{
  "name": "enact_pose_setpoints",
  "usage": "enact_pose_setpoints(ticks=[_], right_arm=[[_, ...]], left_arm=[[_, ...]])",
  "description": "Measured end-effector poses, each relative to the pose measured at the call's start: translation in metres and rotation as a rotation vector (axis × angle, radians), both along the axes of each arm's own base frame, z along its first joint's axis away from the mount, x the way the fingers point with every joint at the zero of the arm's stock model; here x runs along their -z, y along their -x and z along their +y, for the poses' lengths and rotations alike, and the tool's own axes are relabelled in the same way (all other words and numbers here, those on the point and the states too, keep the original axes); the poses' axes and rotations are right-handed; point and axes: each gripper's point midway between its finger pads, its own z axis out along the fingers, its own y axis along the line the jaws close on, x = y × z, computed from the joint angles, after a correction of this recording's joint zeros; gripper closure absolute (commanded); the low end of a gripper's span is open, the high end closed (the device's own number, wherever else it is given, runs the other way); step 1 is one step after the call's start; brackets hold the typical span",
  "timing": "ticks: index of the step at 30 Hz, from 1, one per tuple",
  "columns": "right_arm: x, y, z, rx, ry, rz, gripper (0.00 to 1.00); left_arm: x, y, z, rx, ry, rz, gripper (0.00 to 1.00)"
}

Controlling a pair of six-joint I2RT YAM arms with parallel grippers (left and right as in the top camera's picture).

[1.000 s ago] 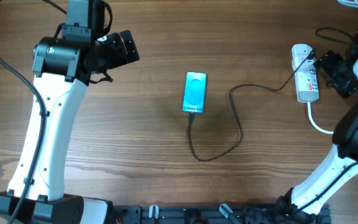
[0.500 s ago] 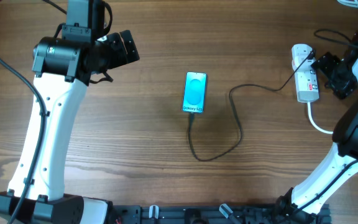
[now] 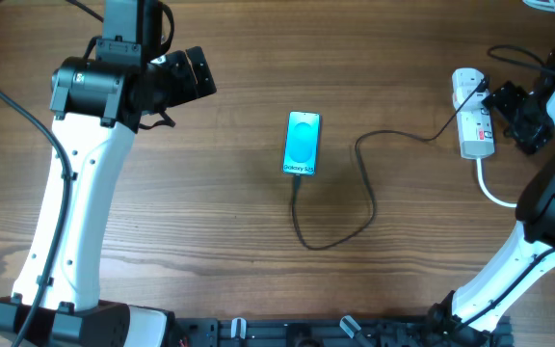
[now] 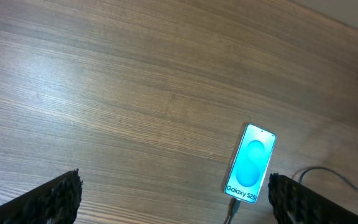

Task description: Plug charger to phone and switch on socket

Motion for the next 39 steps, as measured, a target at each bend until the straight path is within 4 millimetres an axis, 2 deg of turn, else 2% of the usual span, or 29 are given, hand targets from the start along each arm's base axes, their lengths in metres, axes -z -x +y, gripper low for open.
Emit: enact_pose_setpoints(ticks=[16, 19, 20, 21, 23, 24, 26, 29, 35, 37, 39], right_arm=[[0.001, 0.003, 0.008, -0.019, -0.013, 0.02, 0.0], [-0.002, 0.01, 0.017, -0.029, -0.039, 0.051, 0.0], [-0.003, 0.014, 0.029, -0.052, -0.059, 0.074, 0.0], [-0.005, 0.018, 0.032, -0.053, -0.07, 0.088, 0.0], [-0.027, 0.037, 0.038, -0.047, -0.085, 0.116, 0.0], [-0.057, 0.045, 0.037, -0.038, -0.072, 0.086, 0.0], [-0.087, 0.053, 0.039, -0.032, -0.055, 0.05, 0.0], [-0.125, 0.078, 0.05, -0.034, -0.051, 0.045, 0.0], [-0.169, 0.109, 0.066, -0.045, -0.012, -0.026, 0.0], [-0.181, 0.119, 0.082, -0.081, 0.017, -0.094, 0.0], [-0.183, 0.123, 0.106, -0.147, 0.031, -0.16, 0.0]], left_arm=[[0.0, 0.0, 0.0, 0.0, 0.0, 0.0, 0.0], [0.0, 0.0, 0.0, 0.0, 0.0, 0.0, 0.0], [0.0, 0.0, 0.0, 0.0, 0.0, 0.0, 0.0], [0.0, 0.0, 0.0, 0.0, 0.0, 0.0, 0.0], [0.0, 0.0, 0.0, 0.0, 0.0, 0.0, 0.0], [0.0, 0.0, 0.0, 0.0, 0.0, 0.0, 0.0], [0.0, 0.0, 0.0, 0.0, 0.0, 0.0, 0.0], [0.0, 0.0, 0.0, 0.0, 0.0, 0.0, 0.0], [0.0, 0.0, 0.0, 0.0, 0.0, 0.0, 0.0], [0.0, 0.0, 0.0, 0.0, 0.0, 0.0, 0.0], [0.0, 0.0, 0.0, 0.0, 0.0, 0.002, 0.0]])
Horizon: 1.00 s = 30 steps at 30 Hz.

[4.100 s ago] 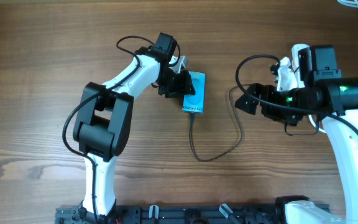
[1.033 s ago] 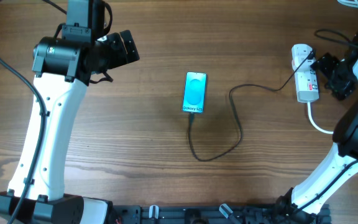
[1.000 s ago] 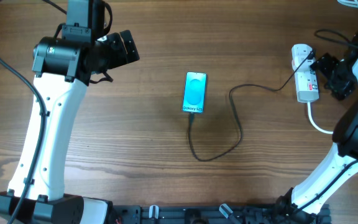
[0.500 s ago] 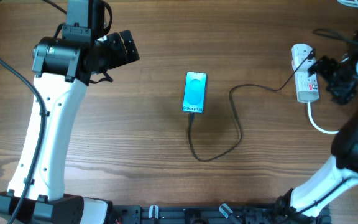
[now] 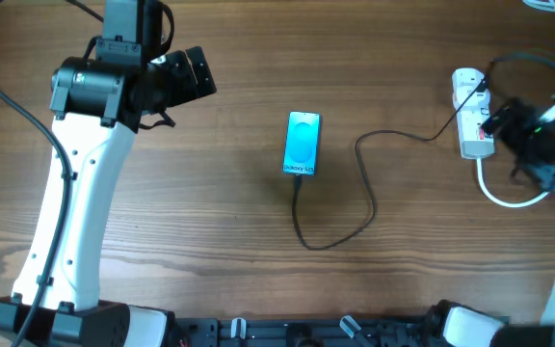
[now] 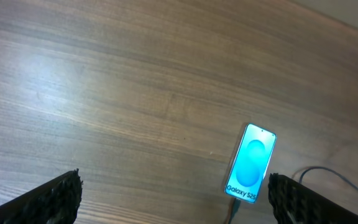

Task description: Plug charger to phone and switch on socket

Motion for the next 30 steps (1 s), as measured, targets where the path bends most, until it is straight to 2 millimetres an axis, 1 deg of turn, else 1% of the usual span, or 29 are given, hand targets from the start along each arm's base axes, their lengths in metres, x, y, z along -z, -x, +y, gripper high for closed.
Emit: enact_pose_setpoints(ticks=[2, 3, 5, 6, 9, 11, 13, 15, 17, 20, 22, 27, 30], right_arm=[[0.006, 0.011, 0.034, -0.094, -0.006, -0.029, 0.0], [0.007, 0.014, 0.047, -0.135, -0.005, -0.049, 0.0], [0.007, 0.027, 0.074, -0.215, -0.01, -0.071, 0.0], [0.002, 0.033, 0.088, -0.265, -0.014, -0.097, 0.0], [-0.016, 0.048, 0.125, -0.377, -0.036, -0.185, 0.0], [-0.026, 0.055, 0.14, -0.421, -0.054, -0.223, 0.0], [-0.03, 0.058, 0.144, -0.429, -0.064, -0.24, 0.0], [-0.029, 0.058, 0.145, -0.414, -0.078, -0.233, 0.0], [-0.024, 0.064, 0.147, -0.386, -0.116, -0.196, 0.0], [-0.018, 0.064, 0.149, -0.316, -0.167, -0.163, 0.0], [-0.014, 0.062, 0.148, -0.305, -0.16, -0.145, 0.0], [-0.003, 0.069, 0.146, -0.298, -0.159, -0.076, 0.0], [-0.002, 0.068, 0.146, -0.298, -0.159, -0.069, 0.0]], left_arm=[[0.0, 0.0, 0.0, 0.0, 0.0, -0.001, 0.0], [0.0, 0.0, 0.0, 0.0, 0.0, 0.001, 0.0], [0.0, 0.0, 0.0, 0.0, 0.0, -0.001, 0.0], [0.0, 0.0, 0.0, 0.0, 0.0, -0.001, 0.0], [0.0, 0.0, 0.0, 0.0, 0.0, -0.001, 0.0], [0.0, 0.0, 0.0, 0.0, 0.0, -0.001, 0.0], [0.0, 0.0, 0.0, 0.0, 0.0, -0.001, 0.0], [0.0, 0.0, 0.0, 0.0, 0.0, -0.001, 0.0], [0.0, 0.0, 0.0, 0.0, 0.0, -0.001, 0.0], [0.0, 0.0, 0.0, 0.0, 0.0, -0.001, 0.0], [0.0, 0.0, 0.0, 0.0, 0.0, -0.001, 0.0], [0.0, 0.0, 0.0, 0.0, 0.0, -0.001, 0.0], [0.0, 0.0, 0.0, 0.0, 0.0, -0.001, 0.0]])
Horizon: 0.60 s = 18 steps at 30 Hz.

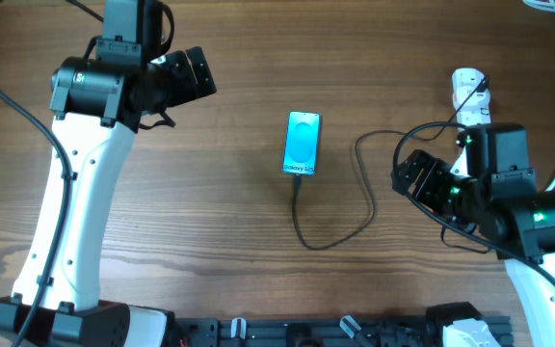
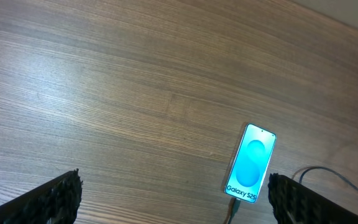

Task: Plug charger to phone and switch on socket
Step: 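Lift the right gripper up and away from the power strip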

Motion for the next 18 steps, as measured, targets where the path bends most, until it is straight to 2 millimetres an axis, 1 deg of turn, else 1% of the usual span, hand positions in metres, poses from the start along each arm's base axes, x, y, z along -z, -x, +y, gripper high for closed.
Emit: enact_pose_setpoints(ticks=[3, 6, 9, 15, 16, 17, 18], right_arm=[[0.001, -0.003, -0.001, 0.0, 0.009, -0.007, 0.0], [-0.013, -0.012, -0.002, -0.053, 0.037, -0.113, 0.0], [-0.042, -0.012, -0.001, -0.163, 0.093, -0.289, 0.0], [-0.113, 0.014, -0.004, -0.356, 0.272, -0.701, 0.0], [-0.121, 0.016, -0.005, -0.376, 0.307, -0.774, 0.0], [-0.124, 0.017, -0.006, -0.393, 0.34, -0.844, 0.0], [-0.119, 0.018, -0.005, -0.406, 0.356, -0.877, 0.0]], left_arm=[[0.0, 0.0, 0.0, 0.0, 0.0, 0.0, 0.0], [0.0, 0.0, 0.0, 0.0, 0.0, 0.0, 0.0], [0.0, 0.0, 0.0, 0.0, 0.0, 0.0, 0.0], [0.0, 0.0, 0.0, 0.0, 0.0, 0.0, 0.0], [0.0, 0.0, 0.0, 0.0, 0.0, 0.0, 0.0], [0.0, 0.0, 0.0, 0.0, 0.0, 0.001, 0.0], [0.0, 0.0, 0.0, 0.0, 0.0, 0.0, 0.0]])
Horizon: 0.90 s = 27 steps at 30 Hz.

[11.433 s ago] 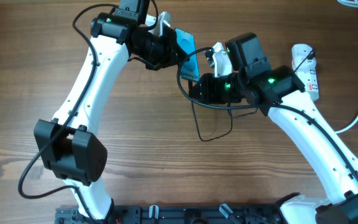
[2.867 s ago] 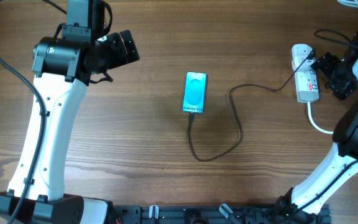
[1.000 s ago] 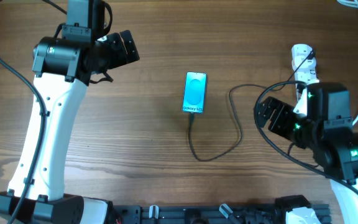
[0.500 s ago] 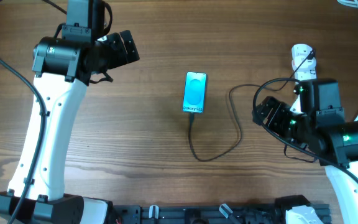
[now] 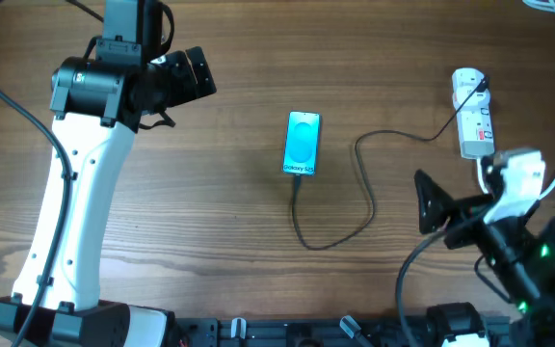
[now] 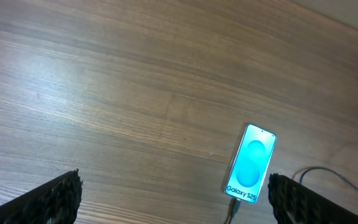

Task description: Plug charger to phone and switch on socket

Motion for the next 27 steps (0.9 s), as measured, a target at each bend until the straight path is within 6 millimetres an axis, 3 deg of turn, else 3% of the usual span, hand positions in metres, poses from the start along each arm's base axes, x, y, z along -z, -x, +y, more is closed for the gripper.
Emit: enact_pose_setpoints(ticks=[4, 9, 13, 17, 27], right_arm=[[0.038, -0.009, 0.007, -0.052, 0.026, -0.14, 0.0], [0.071, -0.01, 0.011, -0.073, 0.014, -0.346, 0.0], [0.1, -0.014, 0.012, -0.069, -0.003, -0.402, 0.0], [0.139, -0.023, 0.01, -0.043, -0.057, -0.329, 0.0], [0.147, -0.031, -0.018, 0.095, -0.027, -0.333, 0.0]], left_arm=[[0.0, 0.0, 0.0, 0.0, 0.0, 0.0, 0.0], [0.0, 0.0, 0.0, 0.0, 0.0, 0.001, 0.0], [0.0, 0.0, 0.0, 0.0, 0.0, 0.002, 0.0], [0.0, 0.0, 0.0, 0.0, 0.0, 0.002, 0.0], [0.0, 0.0, 0.0, 0.0, 0.0, 0.002, 0.0]])
